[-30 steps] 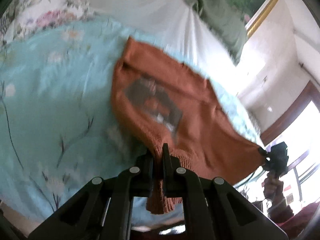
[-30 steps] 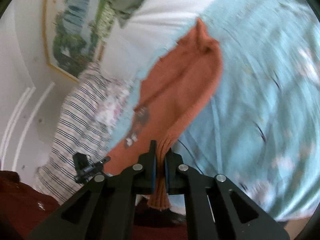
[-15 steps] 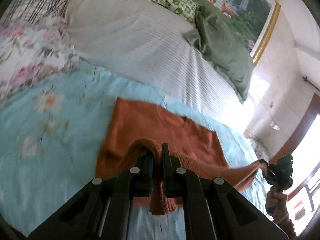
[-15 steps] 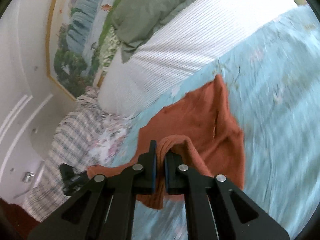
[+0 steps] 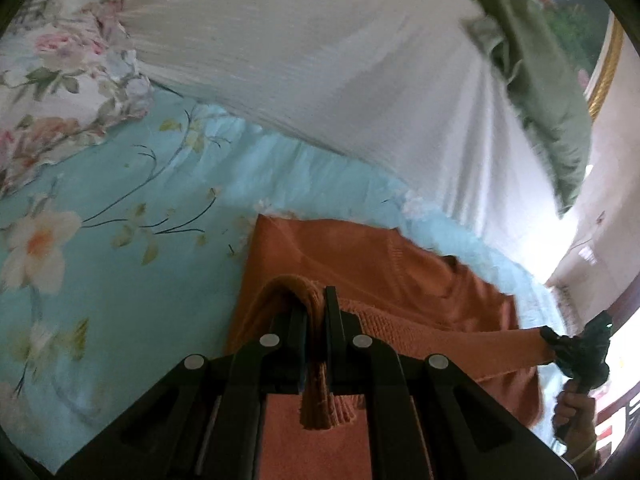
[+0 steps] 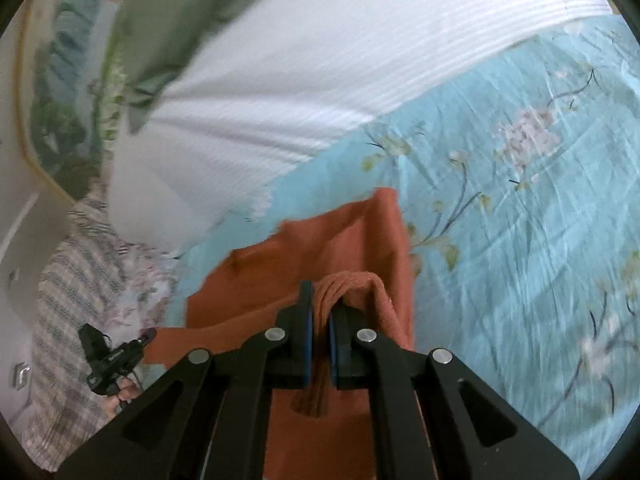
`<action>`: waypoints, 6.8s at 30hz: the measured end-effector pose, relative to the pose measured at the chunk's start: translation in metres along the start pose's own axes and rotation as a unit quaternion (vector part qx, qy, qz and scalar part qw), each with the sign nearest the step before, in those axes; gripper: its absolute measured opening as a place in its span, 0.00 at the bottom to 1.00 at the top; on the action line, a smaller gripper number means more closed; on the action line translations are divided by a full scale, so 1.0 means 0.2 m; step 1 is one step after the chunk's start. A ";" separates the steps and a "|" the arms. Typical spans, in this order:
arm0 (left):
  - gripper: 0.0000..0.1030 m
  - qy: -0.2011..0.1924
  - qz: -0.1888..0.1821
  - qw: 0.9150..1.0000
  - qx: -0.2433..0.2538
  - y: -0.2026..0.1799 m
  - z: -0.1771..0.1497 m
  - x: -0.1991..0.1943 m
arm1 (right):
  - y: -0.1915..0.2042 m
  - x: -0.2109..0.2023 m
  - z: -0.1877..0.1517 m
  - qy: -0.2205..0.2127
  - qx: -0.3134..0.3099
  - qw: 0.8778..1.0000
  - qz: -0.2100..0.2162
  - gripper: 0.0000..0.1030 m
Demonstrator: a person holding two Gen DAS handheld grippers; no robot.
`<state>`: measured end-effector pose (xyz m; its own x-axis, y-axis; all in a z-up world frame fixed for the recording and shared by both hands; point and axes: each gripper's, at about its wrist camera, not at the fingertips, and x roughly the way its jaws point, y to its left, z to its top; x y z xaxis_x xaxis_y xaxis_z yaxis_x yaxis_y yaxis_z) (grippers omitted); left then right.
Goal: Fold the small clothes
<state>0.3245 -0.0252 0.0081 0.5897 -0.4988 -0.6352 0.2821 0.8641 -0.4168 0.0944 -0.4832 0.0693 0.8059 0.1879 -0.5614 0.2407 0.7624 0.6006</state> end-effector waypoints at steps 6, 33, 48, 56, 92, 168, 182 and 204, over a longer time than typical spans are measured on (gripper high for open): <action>0.10 0.049 0.047 0.998 0.018 0.05 -0.02 0.31 | -0.11 0.19 -0.02 0.036 0.015 0.998 -0.058 0.08; 0.41 0.055 0.087 0.991 0.087 -0.23 0.12 0.42 | 0.12 0.16 0.08 -0.007 -0.104 0.980 -0.171 0.11; 0.52 0.048 0.021 0.998 -0.037 -0.17 -0.52 -0.28 | 0.32 -0.22 -0.50 0.001 -0.007 0.998 -0.061 0.83; 0.56 0.071 0.015 0.993 -0.089 -0.08 -0.87 -0.46 | 0.43 -0.29 -0.75 0.002 0.048 0.999 -0.013 0.98; 0.07 -0.015 0.007 1.000 0.012 -0.51 -0.51 -0.15 | 0.44 -0.14 -0.62 0.069 -0.040 0.996 0.032 0.69; 0.79 0.191 -0.084 0.977 0.050 -0.84 -0.60 0.44 | -0.07 0.02 -0.16 0.112 -0.023 0.993 -0.041 0.80; 0.27 0.164 -0.133 0.976 0.046 -0.87 -0.52 0.56 | -0.06 0.14 -0.22 0.129 -0.008 0.992 -0.008 0.26; 0.26 0.094 -0.006 0.996 0.003 0.02 -0.67 -0.39 | 0.73 0.56 -0.86 0.206 -0.097 0.970 0.089 0.24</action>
<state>0.1789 0.0088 -0.0306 0.4347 -0.5123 -0.7406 0.2926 0.8581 -0.4219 0.1262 -0.2439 -0.0041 0.5311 0.5281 -0.6626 -0.0216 0.7902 0.6125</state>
